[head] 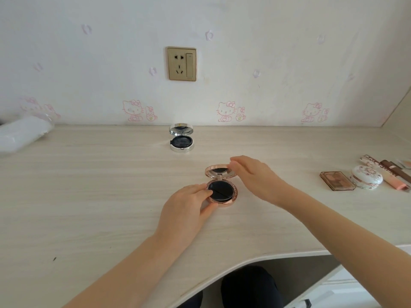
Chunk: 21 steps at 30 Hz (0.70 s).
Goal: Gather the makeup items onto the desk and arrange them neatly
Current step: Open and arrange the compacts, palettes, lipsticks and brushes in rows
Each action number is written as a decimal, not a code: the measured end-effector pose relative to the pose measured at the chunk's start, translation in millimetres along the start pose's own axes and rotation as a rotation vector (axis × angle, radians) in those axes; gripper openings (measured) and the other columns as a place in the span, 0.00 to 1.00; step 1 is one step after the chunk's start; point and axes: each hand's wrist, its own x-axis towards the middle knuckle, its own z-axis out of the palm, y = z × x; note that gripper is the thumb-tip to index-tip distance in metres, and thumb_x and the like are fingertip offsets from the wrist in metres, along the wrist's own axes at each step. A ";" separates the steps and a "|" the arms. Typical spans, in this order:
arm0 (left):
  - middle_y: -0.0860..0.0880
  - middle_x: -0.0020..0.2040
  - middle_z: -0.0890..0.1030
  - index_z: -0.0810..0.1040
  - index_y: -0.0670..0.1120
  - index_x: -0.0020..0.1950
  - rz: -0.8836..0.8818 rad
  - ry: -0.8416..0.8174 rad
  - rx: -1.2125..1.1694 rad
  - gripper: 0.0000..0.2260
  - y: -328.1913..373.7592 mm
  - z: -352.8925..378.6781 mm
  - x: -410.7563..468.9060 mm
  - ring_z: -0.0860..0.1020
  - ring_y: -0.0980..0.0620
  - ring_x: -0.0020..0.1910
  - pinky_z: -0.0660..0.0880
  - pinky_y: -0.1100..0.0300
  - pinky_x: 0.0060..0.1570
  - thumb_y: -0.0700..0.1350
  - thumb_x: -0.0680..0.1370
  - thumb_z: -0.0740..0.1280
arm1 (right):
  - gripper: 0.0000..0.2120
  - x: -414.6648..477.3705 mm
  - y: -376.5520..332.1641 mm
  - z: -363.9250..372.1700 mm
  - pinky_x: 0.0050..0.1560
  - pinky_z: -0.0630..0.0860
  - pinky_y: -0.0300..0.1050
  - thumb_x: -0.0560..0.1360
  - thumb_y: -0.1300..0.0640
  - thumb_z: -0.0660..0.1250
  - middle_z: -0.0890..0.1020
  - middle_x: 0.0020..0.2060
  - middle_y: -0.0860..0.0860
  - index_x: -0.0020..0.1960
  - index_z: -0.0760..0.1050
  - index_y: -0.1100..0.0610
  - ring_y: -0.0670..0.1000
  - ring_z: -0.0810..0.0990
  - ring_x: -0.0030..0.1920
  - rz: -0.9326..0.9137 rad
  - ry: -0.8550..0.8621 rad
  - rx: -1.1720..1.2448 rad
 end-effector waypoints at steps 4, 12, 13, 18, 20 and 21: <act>0.51 0.60 0.81 0.81 0.48 0.59 0.016 0.010 0.001 0.16 1.1 0.3 0.4 0.79 0.51 0.58 0.75 0.57 0.55 0.51 0.73 0.72 | 0.20 -28.6 17.9 21.2 0.60 0.67 0.39 0.80 0.48 0.57 0.76 0.64 0.48 0.69 0.67 0.53 0.49 0.72 0.64 0.058 0.193 -0.004; 0.51 0.55 0.83 0.83 0.47 0.55 0.077 0.014 0.070 0.14 -3.5 6.0 1.6 0.81 0.48 0.55 0.77 0.55 0.52 0.49 0.71 0.75 | 0.21 -49.3 23.1 51.1 0.66 0.60 0.34 0.77 0.47 0.63 0.74 0.64 0.45 0.68 0.69 0.52 0.48 0.66 0.68 -0.150 0.200 -0.203; 0.51 0.55 0.83 0.83 0.48 0.55 0.086 0.019 0.077 0.14 -4.0 6.2 1.9 0.81 0.48 0.55 0.78 0.55 0.52 0.49 0.71 0.74 | 0.22 -48.6 23.7 52.2 0.66 0.61 0.35 0.77 0.46 0.64 0.74 0.64 0.46 0.68 0.70 0.53 0.49 0.67 0.67 -0.166 0.207 -0.222; 0.52 0.51 0.84 0.84 0.48 0.52 0.143 0.047 0.159 0.13 -6.1 9.2 8.5 0.83 0.49 0.51 0.79 0.57 0.48 0.50 0.70 0.75 | 0.23 -38.6 27.8 51.2 0.66 0.66 0.41 0.76 0.46 0.66 0.76 0.63 0.50 0.66 0.72 0.56 0.52 0.70 0.65 -0.209 0.223 -0.282; 0.52 0.50 0.85 0.84 0.48 0.51 0.150 0.033 0.179 0.12 -8.4 10.5 15.5 0.83 0.49 0.50 0.79 0.57 0.46 0.50 0.70 0.74 | 0.23 -31.7 28.5 49.9 0.67 0.66 0.43 0.76 0.47 0.65 0.75 0.64 0.49 0.67 0.72 0.56 0.52 0.70 0.66 -0.197 0.208 -0.277; 0.52 0.50 0.85 0.84 0.48 0.51 0.154 0.027 0.186 0.12 -9.7 11.0 19.6 0.83 0.49 0.50 0.79 0.58 0.46 0.50 0.70 0.75 | 0.23 -27.4 29.1 49.4 0.67 0.67 0.43 0.76 0.47 0.65 0.74 0.65 0.49 0.68 0.71 0.56 0.53 0.70 0.66 -0.189 0.203 -0.275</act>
